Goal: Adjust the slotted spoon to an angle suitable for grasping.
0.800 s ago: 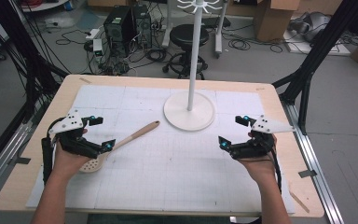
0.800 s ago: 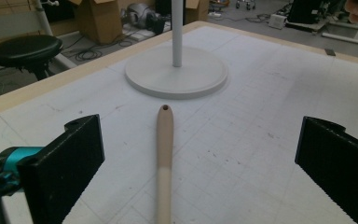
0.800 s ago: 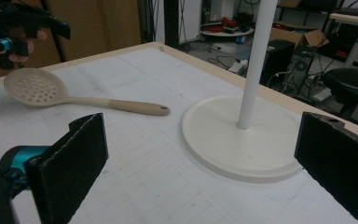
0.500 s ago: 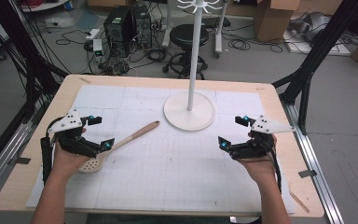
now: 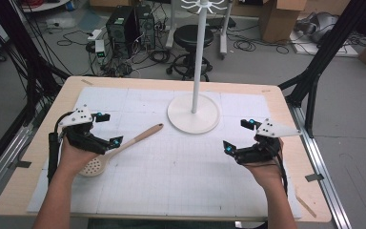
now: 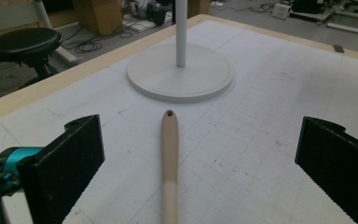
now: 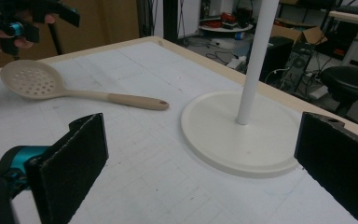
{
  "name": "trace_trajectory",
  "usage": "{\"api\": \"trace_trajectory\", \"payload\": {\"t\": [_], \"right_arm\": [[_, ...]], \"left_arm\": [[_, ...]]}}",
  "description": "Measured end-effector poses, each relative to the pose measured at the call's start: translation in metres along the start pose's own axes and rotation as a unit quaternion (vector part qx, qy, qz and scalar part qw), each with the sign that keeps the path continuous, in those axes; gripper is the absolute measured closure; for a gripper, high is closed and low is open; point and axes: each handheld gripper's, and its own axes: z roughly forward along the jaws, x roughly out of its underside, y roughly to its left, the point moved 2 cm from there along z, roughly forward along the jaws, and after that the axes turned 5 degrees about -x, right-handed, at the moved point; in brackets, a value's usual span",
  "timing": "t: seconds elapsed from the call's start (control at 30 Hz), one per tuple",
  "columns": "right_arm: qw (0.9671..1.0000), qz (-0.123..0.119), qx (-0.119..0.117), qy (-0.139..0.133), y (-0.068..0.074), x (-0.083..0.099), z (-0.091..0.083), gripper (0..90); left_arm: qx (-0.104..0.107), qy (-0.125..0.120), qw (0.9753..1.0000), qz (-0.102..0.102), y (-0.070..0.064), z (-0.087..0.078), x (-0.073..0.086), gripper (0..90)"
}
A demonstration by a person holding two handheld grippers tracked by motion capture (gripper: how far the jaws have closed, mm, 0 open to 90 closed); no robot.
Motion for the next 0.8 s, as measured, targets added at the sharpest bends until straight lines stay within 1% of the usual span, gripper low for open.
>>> {"api": "trace_trajectory", "payload": {"t": [0.1,0.2,0.27,0.37,0.47,0.63,0.73,0.8], "right_arm": [[1.0,0.002,0.001,-0.003,-0.001,-0.001,-0.002,1.5],[1.0,0.004,0.001,-0.003,-0.001,-0.001,-0.002,1.5],[1.0,0.005,0.0,-0.002,-0.001,-0.001,-0.003,1.5],[1.0,0.005,-0.001,-0.002,-0.001,0.0,-0.003,1.5],[1.0,0.004,-0.002,-0.001,-0.001,0.0,-0.002,1.5],[1.0,0.007,-0.002,0.0,-0.002,0.001,-0.002,1.5],[0.9999,0.008,-0.007,0.001,-0.001,0.001,-0.001,1.5],[0.9999,0.008,-0.01,-0.002,-0.001,0.001,-0.001,1.5]], "left_arm": [[-0.007,0.015,0.9999,-0.001,0.001,0.006,-0.008,1.7],[-0.008,0.032,0.9994,0.001,0.003,0.014,-0.017,1.7],[-0.007,0.038,0.9992,0.006,0.003,0.019,-0.021,1.7],[-0.001,0.057,0.9983,0.01,0.004,0.029,-0.026,1.7],[0.0,0.077,0.9969,0.012,0.006,0.04,-0.026,1.7],[-0.006,0.114,0.9934,0.013,0.011,0.055,-0.019,1.7],[-0.016,0.14,0.99,0.015,0.012,0.062,-0.014,3.1],[-0.023,0.161,0.9866,0.013,0.013,0.067,-0.011,3.1]]}}
